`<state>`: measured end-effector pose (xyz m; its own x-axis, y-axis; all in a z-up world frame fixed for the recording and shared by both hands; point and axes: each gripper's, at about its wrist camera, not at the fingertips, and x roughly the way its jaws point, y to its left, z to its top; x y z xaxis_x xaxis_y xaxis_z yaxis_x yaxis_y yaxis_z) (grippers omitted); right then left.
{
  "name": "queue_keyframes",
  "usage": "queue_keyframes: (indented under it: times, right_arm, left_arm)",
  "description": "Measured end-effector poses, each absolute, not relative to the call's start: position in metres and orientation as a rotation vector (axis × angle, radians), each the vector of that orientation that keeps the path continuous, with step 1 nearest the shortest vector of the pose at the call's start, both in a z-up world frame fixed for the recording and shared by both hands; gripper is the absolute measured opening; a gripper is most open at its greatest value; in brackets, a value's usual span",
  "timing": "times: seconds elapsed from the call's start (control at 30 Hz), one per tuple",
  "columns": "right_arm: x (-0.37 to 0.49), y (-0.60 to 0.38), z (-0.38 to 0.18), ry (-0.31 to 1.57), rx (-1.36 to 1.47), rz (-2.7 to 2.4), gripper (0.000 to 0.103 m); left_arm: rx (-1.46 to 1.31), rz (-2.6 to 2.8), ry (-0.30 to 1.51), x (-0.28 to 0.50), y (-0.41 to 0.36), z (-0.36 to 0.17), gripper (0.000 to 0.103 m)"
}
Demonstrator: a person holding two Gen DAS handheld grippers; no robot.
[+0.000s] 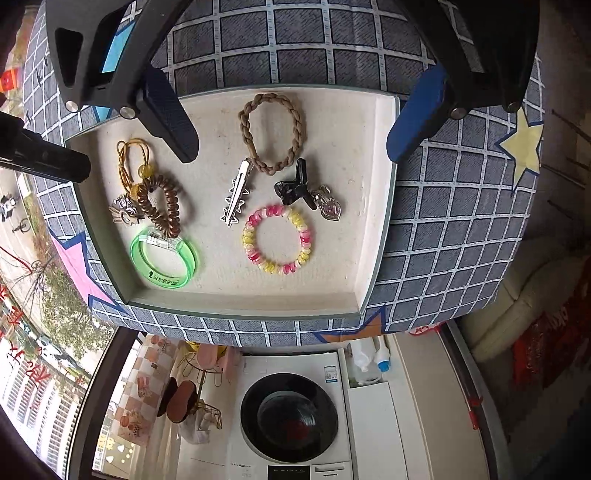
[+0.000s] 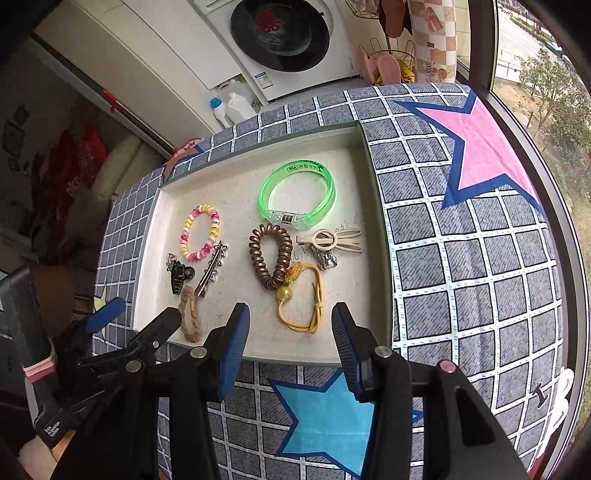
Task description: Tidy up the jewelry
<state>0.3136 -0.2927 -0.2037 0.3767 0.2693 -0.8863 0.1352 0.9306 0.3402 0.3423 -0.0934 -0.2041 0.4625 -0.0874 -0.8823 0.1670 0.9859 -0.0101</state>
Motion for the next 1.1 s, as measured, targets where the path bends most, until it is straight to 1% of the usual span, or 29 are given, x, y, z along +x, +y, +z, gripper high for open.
queue_keyframes:
  times: [0.07,0.27,0.3,0.33,0.37,0.5,0.57,0.7,0.73,0.77,1.1]
  right_arm:
    - [0.312,-0.291,-0.203,1.189,0.384,0.085,0.05]
    - [0.306,-0.289,-0.199,1.189,0.389,0.079,0.051]
    - [0.305,-0.288,-0.198,1.189,0.388,0.079,0.053]
    - [0.304,-0.288,-0.197,1.189,0.388,0.08,0.06]
    - [0.302,-0.287,-0.197,1.188,0.39,0.081,0.063]
    - [0.296,-0.284,-0.197,1.199,0.389,0.08,0.065]
    - [0.292,-0.283,-0.199,1.208,0.387,0.08,0.073]
    - [0.282,-0.279,-0.2,1.223,0.375,0.069,0.074]
    - [0.279,-0.279,-0.2,1.225,0.375,0.068,0.079]
    - [0.276,-0.278,-0.2,1.224,0.376,0.067,0.081]
    - [0.231,-0.26,-0.197,1.242,0.348,0.045,0.083]
  left_arm:
    - [0.075,-0.159,1.102,0.346,-0.093,-0.205,0.103]
    - [0.095,-0.146,1.078,0.338,-0.089,-0.197,0.103]
    - [0.104,-0.143,1.08,0.336,-0.089,-0.196,0.103]
    - [0.109,-0.14,1.082,0.333,-0.087,-0.195,0.103]
    - [0.111,-0.14,1.084,0.331,-0.086,-0.195,0.103]
    - [0.105,-0.134,1.103,0.321,-0.079,-0.194,0.103]
    - [0.112,-0.13,1.115,0.314,-0.078,-0.195,0.103]
    - [0.116,-0.129,1.132,0.298,-0.071,-0.194,0.103]
    - [0.113,-0.128,1.134,0.294,-0.069,-0.193,0.103]
    - [0.107,-0.127,1.136,0.289,-0.067,-0.192,0.103]
    - [0.071,-0.13,1.175,0.232,-0.04,-0.182,0.103]
